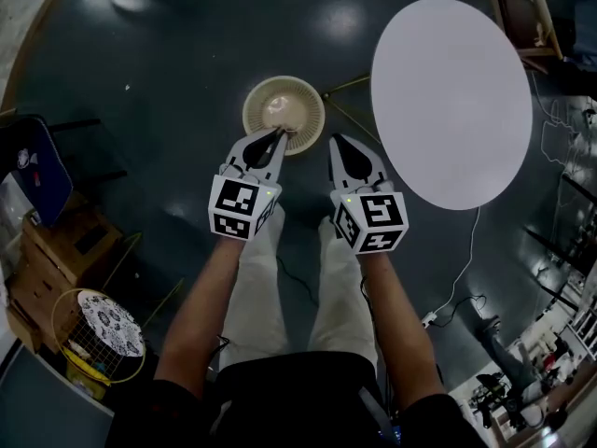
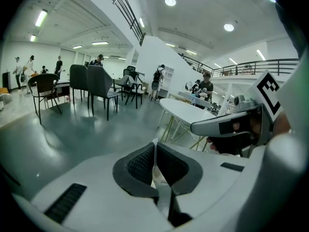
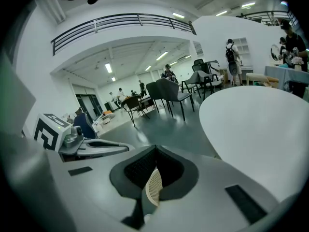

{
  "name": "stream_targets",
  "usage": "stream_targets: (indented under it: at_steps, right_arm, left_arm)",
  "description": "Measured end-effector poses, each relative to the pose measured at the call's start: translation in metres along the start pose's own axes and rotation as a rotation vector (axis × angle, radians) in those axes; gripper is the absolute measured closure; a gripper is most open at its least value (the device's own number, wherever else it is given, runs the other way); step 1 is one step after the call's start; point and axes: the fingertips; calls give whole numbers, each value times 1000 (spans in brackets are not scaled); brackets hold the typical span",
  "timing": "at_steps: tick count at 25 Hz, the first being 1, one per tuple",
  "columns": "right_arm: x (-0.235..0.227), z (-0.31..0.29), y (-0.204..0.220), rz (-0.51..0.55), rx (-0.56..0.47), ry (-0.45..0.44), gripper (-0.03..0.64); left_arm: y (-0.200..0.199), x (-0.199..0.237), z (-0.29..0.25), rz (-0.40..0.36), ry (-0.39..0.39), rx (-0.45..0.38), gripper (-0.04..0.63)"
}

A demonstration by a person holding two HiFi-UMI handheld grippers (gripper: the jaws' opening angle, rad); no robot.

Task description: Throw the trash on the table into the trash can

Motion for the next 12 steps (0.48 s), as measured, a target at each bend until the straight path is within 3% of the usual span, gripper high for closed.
stream_targets:
  at_steps: [12]
  right_arm:
    - [-19,-81,56,-14,42,15,600]
  left_arm:
    - [76,42,-77,44,8,60,574]
Point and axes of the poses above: the fingertips, and each gripper's own axes: z backward along the fingers, x to its left, y out of its underside, and after that the axes turned 14 degrees about x, right-handed
